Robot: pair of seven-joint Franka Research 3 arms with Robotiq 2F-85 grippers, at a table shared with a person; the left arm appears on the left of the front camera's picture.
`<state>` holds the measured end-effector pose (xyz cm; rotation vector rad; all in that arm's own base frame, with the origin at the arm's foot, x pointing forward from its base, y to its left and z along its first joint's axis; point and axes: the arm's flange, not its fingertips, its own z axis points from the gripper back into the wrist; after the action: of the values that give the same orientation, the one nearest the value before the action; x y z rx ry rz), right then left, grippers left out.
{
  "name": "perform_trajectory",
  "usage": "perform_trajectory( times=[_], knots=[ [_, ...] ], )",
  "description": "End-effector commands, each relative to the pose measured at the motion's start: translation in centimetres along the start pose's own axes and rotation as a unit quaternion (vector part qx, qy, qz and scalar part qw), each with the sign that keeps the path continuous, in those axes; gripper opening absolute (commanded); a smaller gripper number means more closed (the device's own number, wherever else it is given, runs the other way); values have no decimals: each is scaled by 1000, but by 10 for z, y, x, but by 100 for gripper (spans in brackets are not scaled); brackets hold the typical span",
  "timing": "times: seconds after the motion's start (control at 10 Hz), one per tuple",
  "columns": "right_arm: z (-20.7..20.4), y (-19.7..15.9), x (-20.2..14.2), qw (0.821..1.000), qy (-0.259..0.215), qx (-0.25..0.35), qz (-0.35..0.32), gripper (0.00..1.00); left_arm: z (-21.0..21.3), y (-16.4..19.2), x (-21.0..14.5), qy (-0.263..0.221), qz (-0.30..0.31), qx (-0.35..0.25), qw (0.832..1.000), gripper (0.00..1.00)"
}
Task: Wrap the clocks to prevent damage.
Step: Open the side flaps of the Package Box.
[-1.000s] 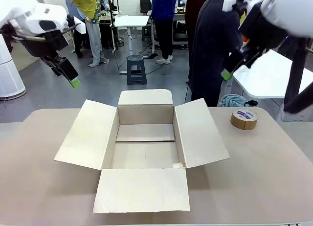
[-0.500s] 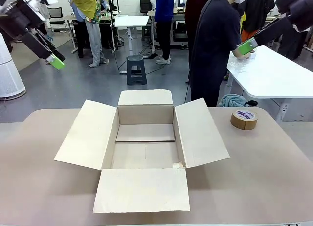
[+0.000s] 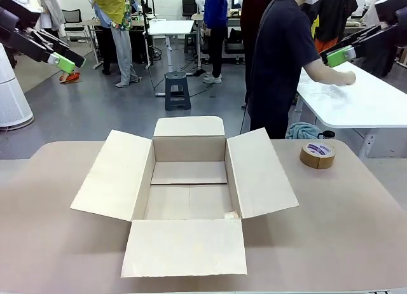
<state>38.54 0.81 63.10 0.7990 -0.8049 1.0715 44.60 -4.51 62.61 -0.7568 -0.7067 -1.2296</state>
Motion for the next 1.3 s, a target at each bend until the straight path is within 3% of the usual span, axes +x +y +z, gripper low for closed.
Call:
perform_trajectory(
  times=[0.0,0.2,0.4,0.5,1.2],
  knots=[
    [-2,2,-16,999,-39,4,19,100,0,-10,-15,-47,-19,-16,999,100],
    [2,0,-23,999,-43,5,14,100,15,-12,-24,-67,-25,-24,997,100],
    [-1,-2,-22,1000,-21,-20,-2,100,17,-18,-25,-60,-16,23,998,100],
    [9,0,-22,999,-36,-2,6,100,15,-9,-23,-58,-13,-17,998,100],
    [9,0,-22,999,-36,-2,6,100,15,-9,-23,-58,-13,-17,998,100]
  ],
)
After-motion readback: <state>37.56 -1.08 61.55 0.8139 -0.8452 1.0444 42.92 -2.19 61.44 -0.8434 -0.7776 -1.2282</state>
